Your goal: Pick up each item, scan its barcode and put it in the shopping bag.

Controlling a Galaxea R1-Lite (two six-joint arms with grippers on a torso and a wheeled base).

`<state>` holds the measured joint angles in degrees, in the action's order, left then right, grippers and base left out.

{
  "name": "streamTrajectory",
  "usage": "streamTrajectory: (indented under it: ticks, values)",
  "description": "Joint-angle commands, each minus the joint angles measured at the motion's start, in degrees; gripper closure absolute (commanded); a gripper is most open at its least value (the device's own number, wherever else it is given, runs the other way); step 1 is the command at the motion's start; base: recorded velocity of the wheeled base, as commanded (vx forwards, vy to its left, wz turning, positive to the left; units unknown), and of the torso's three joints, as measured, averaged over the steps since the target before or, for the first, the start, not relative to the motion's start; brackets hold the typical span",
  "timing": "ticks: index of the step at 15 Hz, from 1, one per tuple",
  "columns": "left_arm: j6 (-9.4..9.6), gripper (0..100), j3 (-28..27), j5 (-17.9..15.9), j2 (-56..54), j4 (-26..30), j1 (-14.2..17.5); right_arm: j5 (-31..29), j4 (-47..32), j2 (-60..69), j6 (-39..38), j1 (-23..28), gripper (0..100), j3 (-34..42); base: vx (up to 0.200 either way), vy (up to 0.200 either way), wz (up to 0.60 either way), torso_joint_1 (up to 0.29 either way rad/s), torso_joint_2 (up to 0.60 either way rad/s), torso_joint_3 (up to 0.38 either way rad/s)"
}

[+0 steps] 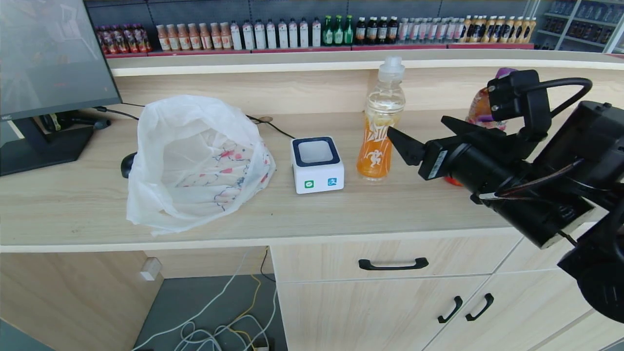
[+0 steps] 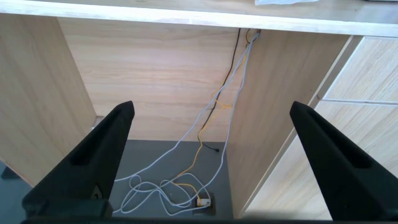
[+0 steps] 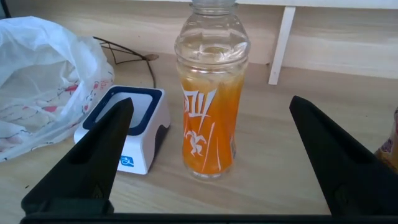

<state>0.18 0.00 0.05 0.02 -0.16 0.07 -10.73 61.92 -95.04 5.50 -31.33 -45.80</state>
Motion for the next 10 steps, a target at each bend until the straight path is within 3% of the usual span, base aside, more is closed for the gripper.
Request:
streamTrajectory:
  ticks: [1,10]
  values:
    - [-0.01,0,0.0,0.04,-0.02,-0.02,0.01,0.01,0.05,-3.93,0.04,0.04,0,-2.28,0.0,0.0,0.0,0.0,0.0,0.0]
    - [-0.01,0,0.0,0.04,-0.02,-0.02,0.01,-0.08,-0.04,-10.43,0.04,1.18,0,-9.04,0.0,0.0,0.0,0.0,0.0,0.0]
